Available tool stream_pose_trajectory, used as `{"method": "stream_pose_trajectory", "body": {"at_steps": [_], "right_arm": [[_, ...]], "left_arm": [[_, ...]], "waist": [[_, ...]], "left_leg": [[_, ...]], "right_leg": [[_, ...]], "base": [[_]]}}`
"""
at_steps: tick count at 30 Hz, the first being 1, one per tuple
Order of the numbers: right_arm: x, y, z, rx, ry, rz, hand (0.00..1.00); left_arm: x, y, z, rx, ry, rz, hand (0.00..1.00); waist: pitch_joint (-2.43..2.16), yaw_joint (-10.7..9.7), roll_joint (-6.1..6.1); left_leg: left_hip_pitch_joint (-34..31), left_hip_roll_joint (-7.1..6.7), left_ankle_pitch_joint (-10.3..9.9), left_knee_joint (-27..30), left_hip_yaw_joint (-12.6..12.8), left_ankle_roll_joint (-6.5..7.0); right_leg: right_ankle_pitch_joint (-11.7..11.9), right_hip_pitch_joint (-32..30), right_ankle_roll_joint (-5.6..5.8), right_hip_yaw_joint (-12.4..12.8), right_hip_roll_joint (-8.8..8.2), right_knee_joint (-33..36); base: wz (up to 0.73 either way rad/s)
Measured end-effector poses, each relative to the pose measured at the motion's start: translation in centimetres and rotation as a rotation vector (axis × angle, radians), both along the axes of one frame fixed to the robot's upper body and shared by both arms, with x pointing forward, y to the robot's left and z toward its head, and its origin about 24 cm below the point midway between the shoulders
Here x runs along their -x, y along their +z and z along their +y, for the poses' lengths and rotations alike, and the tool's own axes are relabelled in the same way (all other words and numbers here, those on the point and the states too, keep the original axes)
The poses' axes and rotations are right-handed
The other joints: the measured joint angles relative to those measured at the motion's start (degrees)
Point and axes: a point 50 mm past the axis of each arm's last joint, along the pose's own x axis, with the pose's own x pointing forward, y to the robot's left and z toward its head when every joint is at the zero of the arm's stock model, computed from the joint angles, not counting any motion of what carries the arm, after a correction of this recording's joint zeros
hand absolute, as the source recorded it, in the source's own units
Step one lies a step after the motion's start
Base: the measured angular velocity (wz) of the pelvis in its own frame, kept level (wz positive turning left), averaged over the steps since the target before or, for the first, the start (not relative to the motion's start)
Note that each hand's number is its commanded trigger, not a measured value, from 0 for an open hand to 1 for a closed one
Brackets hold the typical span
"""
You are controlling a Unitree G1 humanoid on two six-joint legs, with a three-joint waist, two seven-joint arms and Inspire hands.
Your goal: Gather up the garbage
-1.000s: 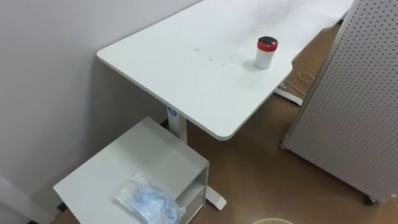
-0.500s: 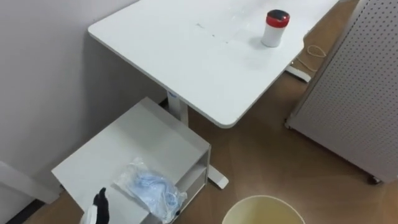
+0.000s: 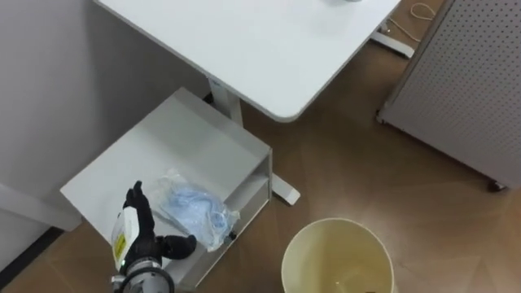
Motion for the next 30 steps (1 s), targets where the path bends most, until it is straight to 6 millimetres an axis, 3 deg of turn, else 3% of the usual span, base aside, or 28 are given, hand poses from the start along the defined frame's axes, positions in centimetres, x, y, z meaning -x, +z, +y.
{"method": "stream_pose_trajectory", "body": {"at_steps": [3,11,17,22,24,30], "right_arm": [[-0.1,0.0,0.5,0.007,0.027,0.001,1.0],[-0.7,0.3,1.1,0.02,0.074,-0.042,1.0],[-1.1,0.6,1.2,0.026,0.085,-0.064,1.0],[-1.8,1.0,1.4,0.019,0.113,-0.094,1.0],[-2.1,1.3,1.6,0.012,0.121,-0.112,1.0],[-2.1,1.2,1.8,0.009,0.129,-0.112,1.0]], "left_arm": [[-1.3,1.3,-0.5,0.003,-0.013,-0.051,0.0],[-1.5,1.9,0.0,-0.028,-0.008,-0.082,0.0],[-2.0,2.4,-0.2,-0.043,-0.011,-0.106,0.0],[-3.0,3.7,0.9,-0.08,0.025,-0.142,0.0],[-3.1,4.2,1.8,-0.105,0.047,-0.158,0.0],[-3.2,4.4,2.3,-0.117,0.069,-0.166,0.0]], "waist": [[0.3,-0.14,0.37],[0.33,-1.01,0.36],[0.37,-1.33,0.3],[0.84,-1.97,-0.44],[0.89,-2.88,-0.54],[0.95,-4.91,-0.65]], "left_leg": [[-2.65,0.42,-0.18,2.7,-0.16,-0.1],[-6.58,1.86,-1.04,6.62,-0.38,-1.02],[-8.77,1.93,-1.48,8.44,-0.82,-1.35],[-11.51,2.54,-3.1,12.03,-0.94,-1.92],[-13.28,3.01,-4.14,14.26,-1.17,-2.12],[-14.38,3.21,-4.7,15.07,-1.57,-2.7]], "right_leg": [[-0.83,-2.31,-0.39,-0.56,-0.13,2.34],[-1.88,-5.95,-1.39,-0.7,0.21,5.75],[-2.85,-8.27,-2.37,-0.72,0.07,8.23],[-4.58,-11.18,-3.05,-0.55,0.07,12.08],[-5.69,-12.75,-3.51,-0.86,0.04,14.18],[-6.77,-13.65,-4.07,-1.44,-0.07,15.24]], "base": [[0.06],[-0.01],[0.03],[-0.01],[0.0],[0.04]]}}
